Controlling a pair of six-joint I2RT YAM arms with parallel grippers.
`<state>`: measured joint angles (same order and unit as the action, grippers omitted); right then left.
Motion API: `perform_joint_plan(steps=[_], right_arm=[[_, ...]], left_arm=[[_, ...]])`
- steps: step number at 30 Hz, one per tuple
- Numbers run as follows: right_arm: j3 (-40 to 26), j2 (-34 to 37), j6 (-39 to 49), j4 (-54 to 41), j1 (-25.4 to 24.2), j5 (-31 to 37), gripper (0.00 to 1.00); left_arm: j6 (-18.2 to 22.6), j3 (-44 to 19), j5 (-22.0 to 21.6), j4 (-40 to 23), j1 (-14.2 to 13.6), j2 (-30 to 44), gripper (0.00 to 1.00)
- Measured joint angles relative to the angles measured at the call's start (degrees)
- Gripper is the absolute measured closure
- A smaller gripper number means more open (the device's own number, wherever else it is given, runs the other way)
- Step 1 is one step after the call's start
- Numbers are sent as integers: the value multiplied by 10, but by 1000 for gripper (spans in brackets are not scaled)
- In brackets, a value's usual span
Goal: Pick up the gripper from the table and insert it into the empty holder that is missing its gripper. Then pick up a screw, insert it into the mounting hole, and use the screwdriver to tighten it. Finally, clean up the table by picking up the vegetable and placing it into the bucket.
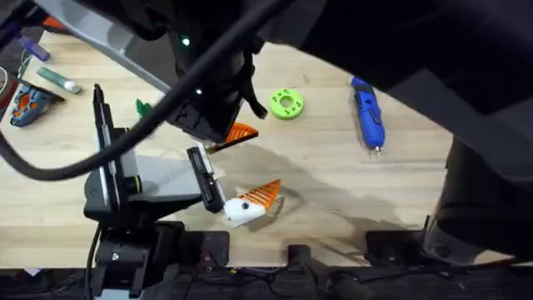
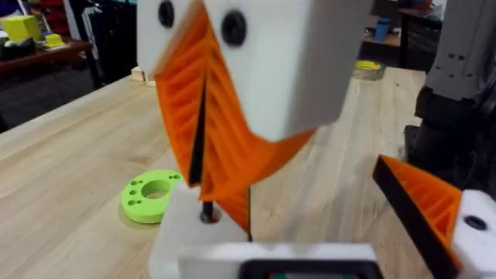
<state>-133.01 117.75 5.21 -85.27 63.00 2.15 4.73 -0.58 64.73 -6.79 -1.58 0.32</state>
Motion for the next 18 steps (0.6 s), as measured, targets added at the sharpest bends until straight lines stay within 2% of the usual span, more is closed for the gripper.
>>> perform_joint_plan(steps=[18], right_arm=[[1,8,0,0,5,2,995]], left_arm=[[0,0,0,0,0,0,13]])
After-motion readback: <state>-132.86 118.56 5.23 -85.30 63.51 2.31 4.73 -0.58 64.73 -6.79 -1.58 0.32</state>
